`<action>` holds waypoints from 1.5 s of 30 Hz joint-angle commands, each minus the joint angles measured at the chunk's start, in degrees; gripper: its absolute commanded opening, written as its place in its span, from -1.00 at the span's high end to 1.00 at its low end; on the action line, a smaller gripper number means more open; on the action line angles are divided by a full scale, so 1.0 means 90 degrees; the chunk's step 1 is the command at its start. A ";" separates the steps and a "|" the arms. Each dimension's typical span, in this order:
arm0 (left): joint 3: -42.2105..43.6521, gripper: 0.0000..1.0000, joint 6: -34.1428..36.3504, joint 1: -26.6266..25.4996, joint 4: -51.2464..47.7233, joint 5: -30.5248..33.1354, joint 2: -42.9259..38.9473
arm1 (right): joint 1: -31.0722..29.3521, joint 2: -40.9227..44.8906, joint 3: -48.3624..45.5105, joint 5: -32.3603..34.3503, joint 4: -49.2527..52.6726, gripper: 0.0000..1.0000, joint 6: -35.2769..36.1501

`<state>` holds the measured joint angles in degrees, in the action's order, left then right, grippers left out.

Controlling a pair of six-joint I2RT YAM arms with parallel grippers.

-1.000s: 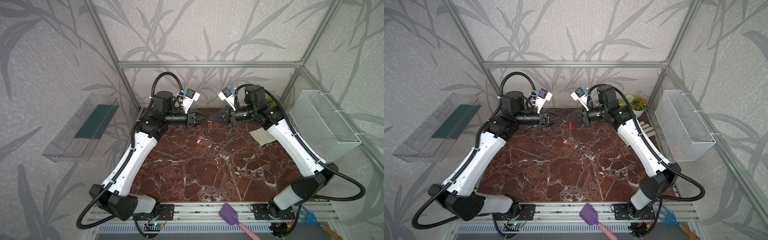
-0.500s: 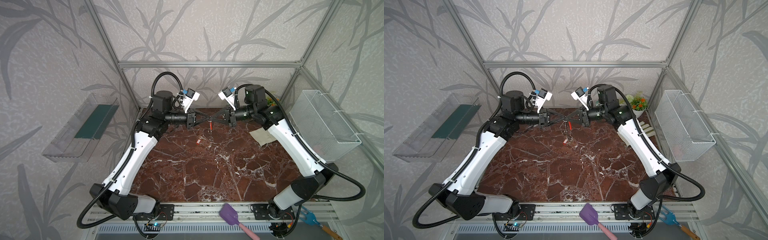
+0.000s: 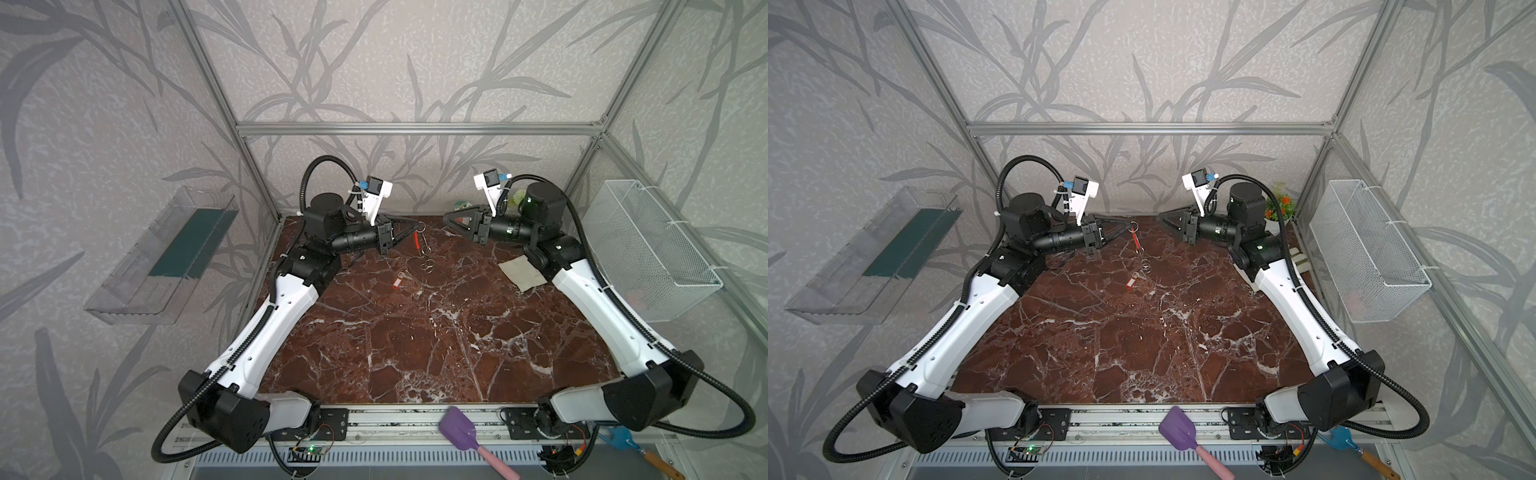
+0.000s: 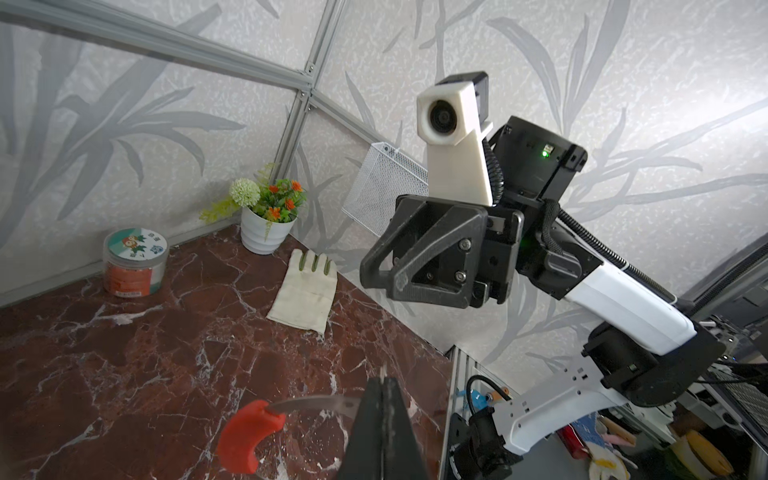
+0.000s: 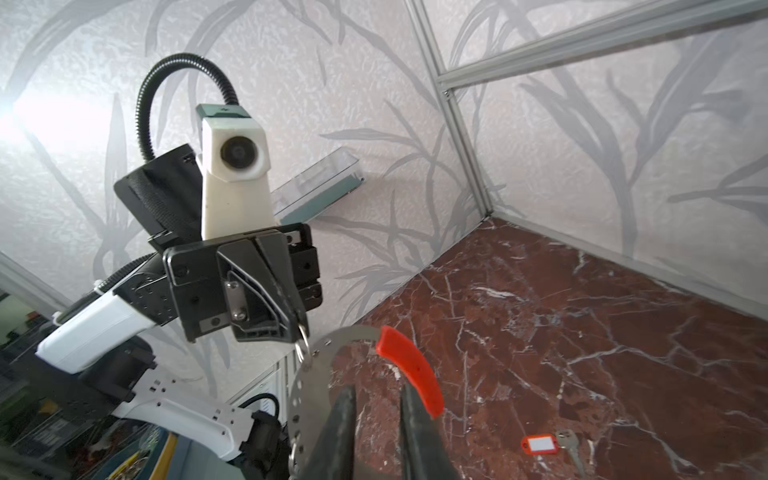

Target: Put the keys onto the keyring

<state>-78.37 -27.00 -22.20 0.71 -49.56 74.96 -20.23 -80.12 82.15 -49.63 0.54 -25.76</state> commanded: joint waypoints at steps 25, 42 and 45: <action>0.0334 1.00 0.1734 -0.1596 0.0898 0.4500 -0.0781 | -0.0621 0.0431 -0.0461 0.1367 -0.1564 0.34 -0.0634; 0.0456 1.00 0.2263 -0.1925 0.1071 0.4784 -0.0887 | -0.1022 0.0124 0.0060 0.1471 -0.1651 0.33 -0.0799; 0.0458 1.00 0.2405 -0.1997 0.1048 0.4932 -0.0902 | -0.1032 0.0131 0.0038 0.1526 -0.1644 0.33 -0.0781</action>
<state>-74.48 -7.90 -39.48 8.56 -6.85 68.58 -29.17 -78.72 80.86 -36.38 -12.47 -32.25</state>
